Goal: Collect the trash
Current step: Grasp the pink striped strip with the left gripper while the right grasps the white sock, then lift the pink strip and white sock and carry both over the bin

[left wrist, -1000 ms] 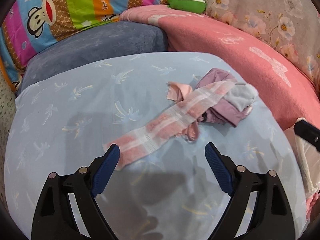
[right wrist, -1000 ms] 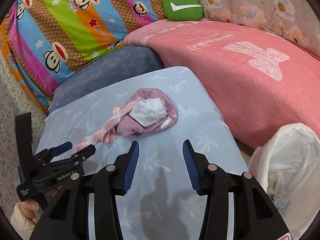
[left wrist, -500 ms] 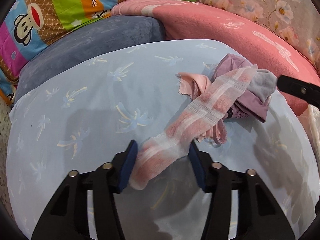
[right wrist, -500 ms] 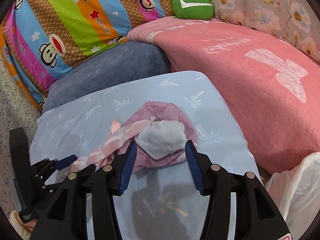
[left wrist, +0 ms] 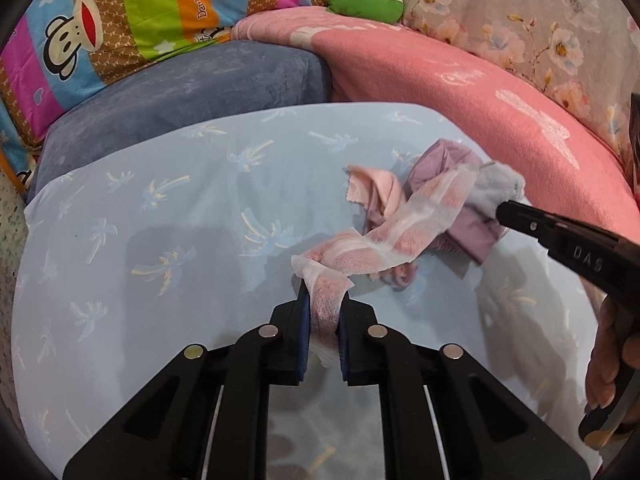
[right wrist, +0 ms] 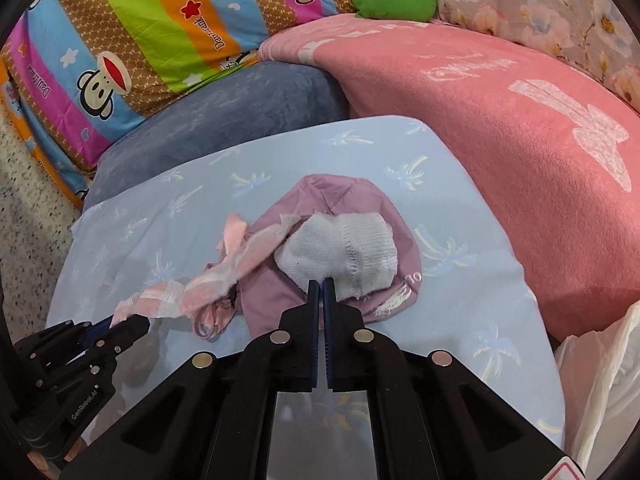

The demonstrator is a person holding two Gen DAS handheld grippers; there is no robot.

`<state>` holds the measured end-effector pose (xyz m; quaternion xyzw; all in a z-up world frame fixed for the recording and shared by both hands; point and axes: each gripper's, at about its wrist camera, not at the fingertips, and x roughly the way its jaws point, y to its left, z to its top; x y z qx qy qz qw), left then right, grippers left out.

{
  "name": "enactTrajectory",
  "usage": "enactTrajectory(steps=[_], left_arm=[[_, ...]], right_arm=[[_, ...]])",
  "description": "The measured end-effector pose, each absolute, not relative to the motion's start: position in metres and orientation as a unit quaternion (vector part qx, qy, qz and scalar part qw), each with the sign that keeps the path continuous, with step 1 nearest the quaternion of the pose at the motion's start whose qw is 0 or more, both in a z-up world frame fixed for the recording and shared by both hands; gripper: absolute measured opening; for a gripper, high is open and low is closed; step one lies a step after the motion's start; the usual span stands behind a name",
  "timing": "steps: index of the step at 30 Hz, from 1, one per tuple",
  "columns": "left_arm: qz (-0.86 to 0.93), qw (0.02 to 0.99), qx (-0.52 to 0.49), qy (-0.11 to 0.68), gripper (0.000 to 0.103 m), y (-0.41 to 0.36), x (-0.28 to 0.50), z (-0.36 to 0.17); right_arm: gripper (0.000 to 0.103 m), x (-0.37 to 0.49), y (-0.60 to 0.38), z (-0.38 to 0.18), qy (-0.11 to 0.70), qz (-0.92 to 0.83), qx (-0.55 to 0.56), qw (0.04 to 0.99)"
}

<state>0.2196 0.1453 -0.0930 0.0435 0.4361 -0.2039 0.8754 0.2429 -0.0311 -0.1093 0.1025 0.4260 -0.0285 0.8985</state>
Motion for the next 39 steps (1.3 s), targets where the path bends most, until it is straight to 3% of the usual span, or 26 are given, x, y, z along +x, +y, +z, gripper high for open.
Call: enactTrajectory(steps=[22,39], left_arm=[[-0.236,0.906,0.024,0.35,0.011,0.11,0.151,0.003],[-0.318,0.894,0.034,0.313,0.011,0.026,0.088,0.041]], right_arm=[[0.002,0.122,-0.066,0.002,0.317,-0.034,0.114,0.941],[0.002,0.027,-0.146,0.031,0.273,-0.095,0.142,0.947]])
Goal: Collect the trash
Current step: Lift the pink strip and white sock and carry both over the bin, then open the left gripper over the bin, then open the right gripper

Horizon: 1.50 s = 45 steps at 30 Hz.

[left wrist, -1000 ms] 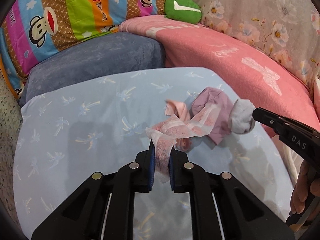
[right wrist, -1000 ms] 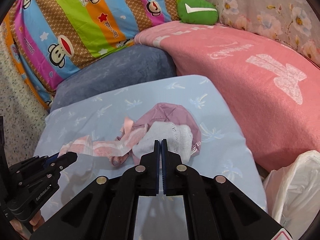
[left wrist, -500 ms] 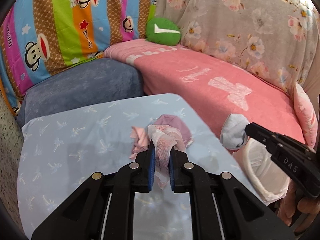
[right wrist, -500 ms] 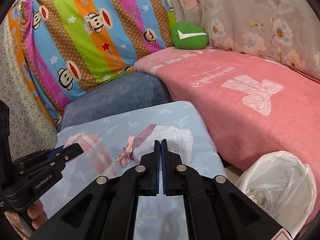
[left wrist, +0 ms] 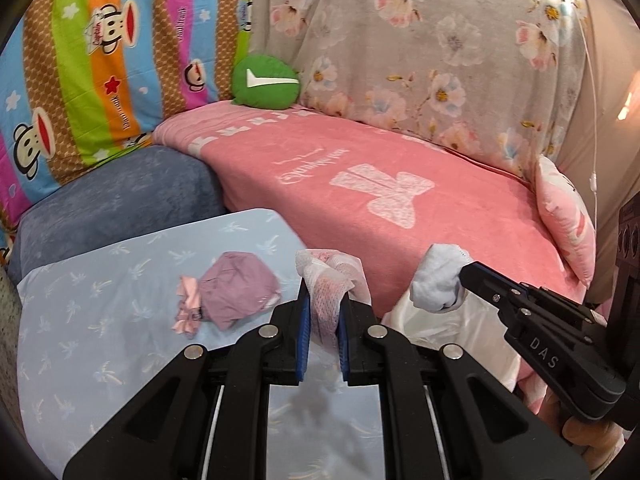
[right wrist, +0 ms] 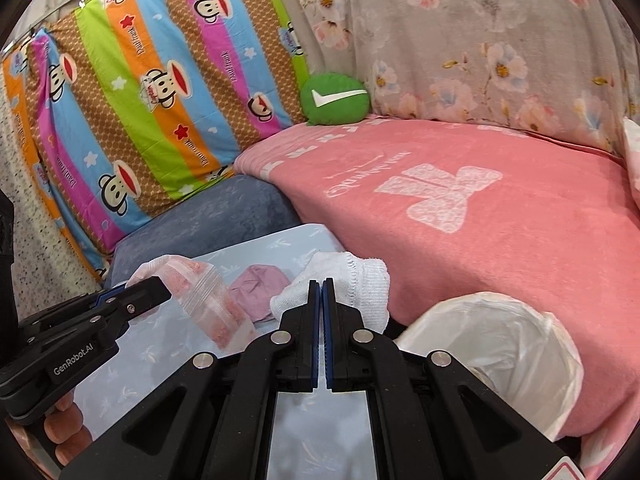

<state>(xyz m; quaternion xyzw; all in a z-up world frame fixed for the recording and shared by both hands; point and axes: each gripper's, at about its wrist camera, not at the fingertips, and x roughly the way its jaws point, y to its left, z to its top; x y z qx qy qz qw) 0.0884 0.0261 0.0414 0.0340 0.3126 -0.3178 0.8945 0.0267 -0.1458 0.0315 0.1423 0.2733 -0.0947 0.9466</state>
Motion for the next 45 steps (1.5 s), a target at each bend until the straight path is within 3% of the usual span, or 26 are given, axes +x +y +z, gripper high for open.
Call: enactTrajectory(steps=[27,29,31,33,45], left_arm=[[-0.398,0.85,0.08,0.336,0.014,-0.102,0.045,0.036],[-0.401,0.846,0.078,0.342,0.022,-0.109,0.046,0.034],[-0.396,0.849,0.077,0.341,0.043,-0.113,0.046,0.033],[-0.389,0.855,0.073,0.336,0.055,-0.114,0.046,0.034],[-0.367,0.868,0.088,0.324,0.057,-0.113,0.044,0.03]], right_arm=[[0.002,-0.054,-0.255,0.01,0.268,-0.171,0.199,0.927],[0.002,-0.056,-0.259,0.008,0.269,-0.173,0.202,0.926],[0.002,-0.057,-0.262,0.006,0.27,-0.175,0.204,0.925],[0.002,-0.057,-0.265,0.005,0.271,-0.176,0.206,0.924],[0.002,-0.052,-0.264,0.002,0.27,-0.171,0.207,0.925]])
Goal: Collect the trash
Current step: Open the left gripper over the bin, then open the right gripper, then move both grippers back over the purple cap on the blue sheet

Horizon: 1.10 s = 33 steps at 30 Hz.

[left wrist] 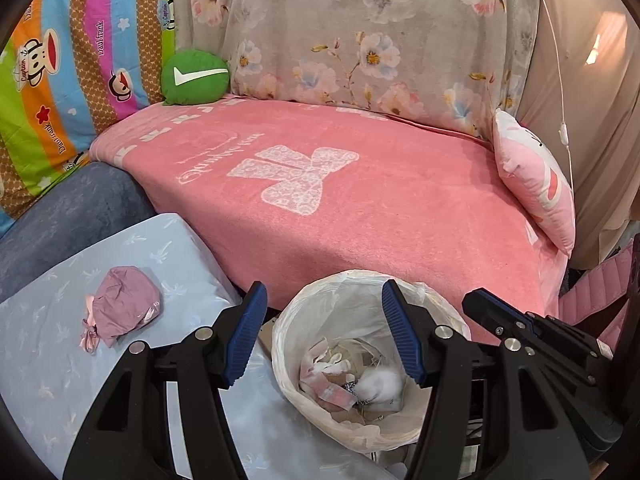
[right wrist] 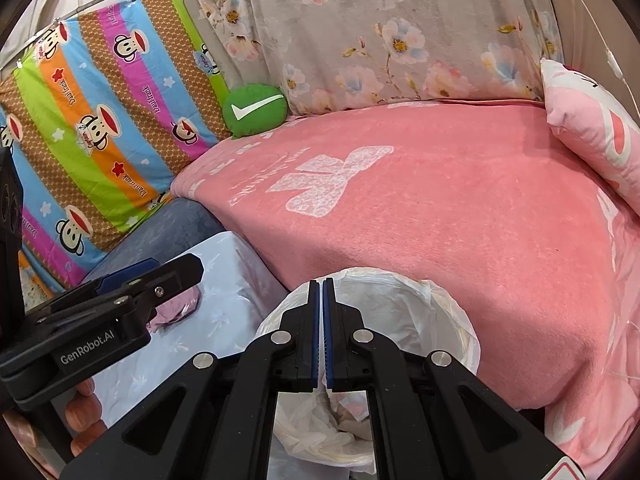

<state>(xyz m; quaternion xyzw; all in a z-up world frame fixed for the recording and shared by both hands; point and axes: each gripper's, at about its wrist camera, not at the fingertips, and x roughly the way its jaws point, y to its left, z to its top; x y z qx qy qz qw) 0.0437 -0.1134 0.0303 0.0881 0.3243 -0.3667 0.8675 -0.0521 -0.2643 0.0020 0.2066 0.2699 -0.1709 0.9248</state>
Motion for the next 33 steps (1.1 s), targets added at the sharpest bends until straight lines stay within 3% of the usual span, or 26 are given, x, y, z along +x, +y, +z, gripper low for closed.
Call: enactTrajectory(steps=[33], left_arm=[[-0.319,0.884,0.062,0.336,0.057,-0.061,0.066,0.016]], right_arm=[[0.019,-0.025,-0.216,0.0,0.297,-0.137,0.175,0.929]])
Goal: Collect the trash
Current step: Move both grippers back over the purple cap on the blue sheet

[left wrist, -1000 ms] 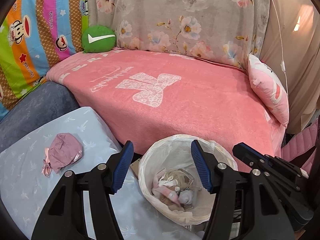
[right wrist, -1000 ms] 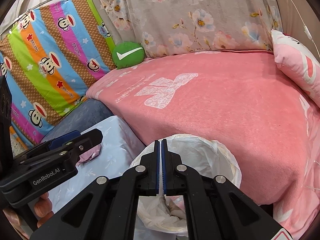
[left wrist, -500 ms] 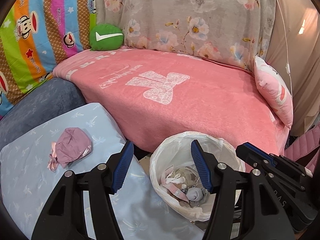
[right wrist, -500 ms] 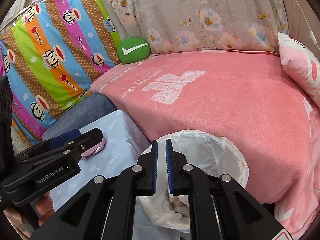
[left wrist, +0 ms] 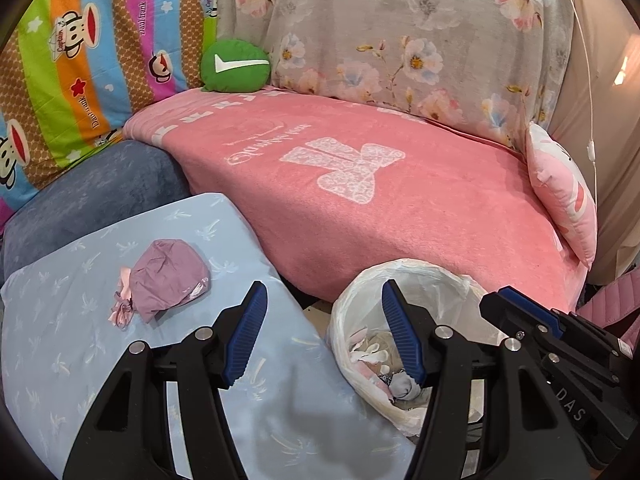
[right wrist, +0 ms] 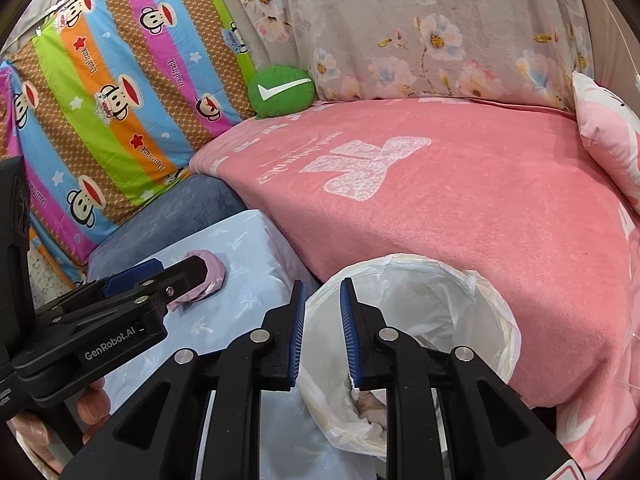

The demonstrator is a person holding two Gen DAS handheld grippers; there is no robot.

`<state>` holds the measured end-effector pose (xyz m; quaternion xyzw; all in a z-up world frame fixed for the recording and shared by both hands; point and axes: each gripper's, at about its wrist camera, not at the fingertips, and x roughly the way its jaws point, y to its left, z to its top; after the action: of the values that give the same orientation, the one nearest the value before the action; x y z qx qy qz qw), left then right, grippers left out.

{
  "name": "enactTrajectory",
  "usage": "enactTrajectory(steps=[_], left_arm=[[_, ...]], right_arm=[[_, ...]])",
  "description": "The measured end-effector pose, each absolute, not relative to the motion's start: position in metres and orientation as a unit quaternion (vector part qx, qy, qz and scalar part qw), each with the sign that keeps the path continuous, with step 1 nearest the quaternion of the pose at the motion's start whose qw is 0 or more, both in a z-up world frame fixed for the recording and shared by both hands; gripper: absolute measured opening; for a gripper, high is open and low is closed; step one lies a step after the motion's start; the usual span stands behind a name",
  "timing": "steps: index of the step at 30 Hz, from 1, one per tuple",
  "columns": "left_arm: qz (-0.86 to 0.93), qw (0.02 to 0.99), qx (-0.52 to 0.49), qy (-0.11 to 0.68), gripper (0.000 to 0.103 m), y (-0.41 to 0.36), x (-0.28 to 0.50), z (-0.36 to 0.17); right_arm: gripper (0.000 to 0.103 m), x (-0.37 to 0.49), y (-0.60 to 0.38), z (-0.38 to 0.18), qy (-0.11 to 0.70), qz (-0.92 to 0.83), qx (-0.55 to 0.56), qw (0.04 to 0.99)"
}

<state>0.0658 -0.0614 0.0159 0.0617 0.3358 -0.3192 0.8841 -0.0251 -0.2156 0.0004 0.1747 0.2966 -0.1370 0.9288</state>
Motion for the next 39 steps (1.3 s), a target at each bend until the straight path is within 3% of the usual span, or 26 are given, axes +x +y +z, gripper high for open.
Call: enactTrajectory(steps=[17,25,39], left_arm=[[-0.268,0.893,0.029,0.359,0.059,-0.005,0.099,-0.004],[-0.239,0.897,0.023,0.371,0.066,0.027,0.12,-0.018],[-0.183,0.895,0.01,0.406,0.07,0.088,0.169,-0.052]], right_arm=[[0.032,0.023,-0.149,-0.011,0.328,-0.091,0.132,0.931],[0.032,0.055,-0.115,-0.025,0.35,-0.065,0.114,0.927],[0.033,0.13,-0.064,-0.06,0.384,-0.031,0.102,0.917]])
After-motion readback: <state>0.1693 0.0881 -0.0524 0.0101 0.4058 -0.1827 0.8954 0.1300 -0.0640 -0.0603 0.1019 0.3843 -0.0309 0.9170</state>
